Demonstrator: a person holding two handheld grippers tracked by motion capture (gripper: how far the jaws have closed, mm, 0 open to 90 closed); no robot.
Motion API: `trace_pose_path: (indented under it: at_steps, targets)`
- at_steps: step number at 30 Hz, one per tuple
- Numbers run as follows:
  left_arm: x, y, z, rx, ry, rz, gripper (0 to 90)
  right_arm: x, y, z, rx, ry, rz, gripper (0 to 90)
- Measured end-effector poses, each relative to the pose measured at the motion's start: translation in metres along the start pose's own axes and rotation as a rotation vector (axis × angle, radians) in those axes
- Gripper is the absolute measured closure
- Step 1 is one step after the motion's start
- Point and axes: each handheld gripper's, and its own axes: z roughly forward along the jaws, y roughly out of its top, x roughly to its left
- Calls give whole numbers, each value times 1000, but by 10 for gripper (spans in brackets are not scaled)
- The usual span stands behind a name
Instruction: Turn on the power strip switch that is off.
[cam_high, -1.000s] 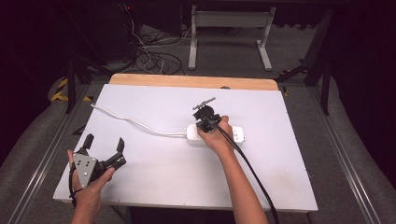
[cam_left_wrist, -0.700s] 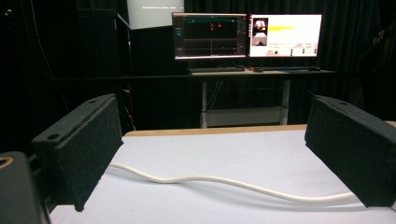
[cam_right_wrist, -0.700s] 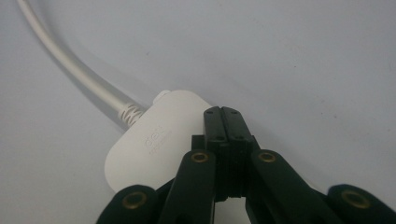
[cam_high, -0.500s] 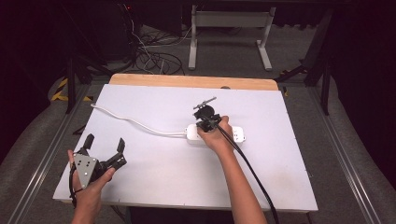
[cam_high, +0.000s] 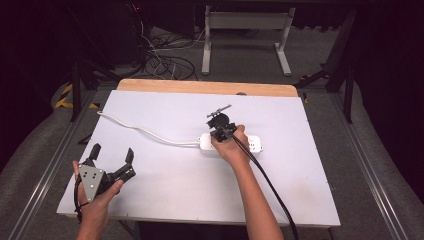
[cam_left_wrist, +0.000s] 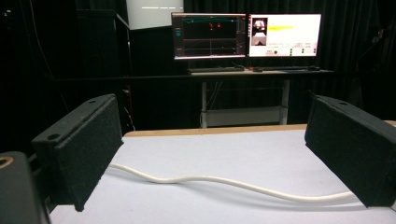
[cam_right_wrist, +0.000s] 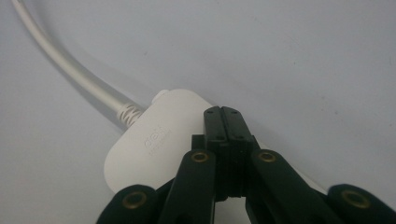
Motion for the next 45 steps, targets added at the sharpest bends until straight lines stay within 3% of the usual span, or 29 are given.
trace_pose_path:
  at_steps: [18, 28, 30, 31, 32, 35, 36, 38, 41, 42, 43, 45]
  targets:
    - [-1, 0, 0, 2, -3, 1, 45, -3, 0, 0, -5, 16, 16, 900]
    - [-1, -1, 2, 6, -8, -2, 46, -2, 3, -3, 4, 14, -19, 900]
    - [-2, -2, 2, 6, -7, 1, 46, -6, 0, -13, -54, 20, -36, 900]
    - [-2, -2, 2, 6, -7, 1, 46, -6, 0, -13, -54, 20, -36, 900]
    - [-2, -2, 2, 6, -6, 1, 46, -12, -2, -25, -94, 26, -37, 900]
    - [-2, -1, 1, 5, -7, 2, 47, -24, -7, -51, -137, 19, -61, 900]
    - [-2, -1, 1, 5, -7, 2, 46, -24, -7, -51, -137, 19, -61, 900]
    - [-2, -1, 1, 6, -5, -5, 47, -40, -17, -77, -177, 28, -57, 900]
    - [-1, -1, 1, 5, 1, -1, 47, -55, -33, -101, -240, 43, -47, 900]
    - [-1, -1, 1, 4, 1, -2, 47, -55, -33, -101, -240, 43, -47, 900]
    - [-1, -2, 1, 3, 2, -1, 47, -65, -48, -118, -306, 73, -37, 900]
    - [-1, -1, 1, 2, 3, 0, 47, -71, -61, -131, -358, 79, -30, 900]
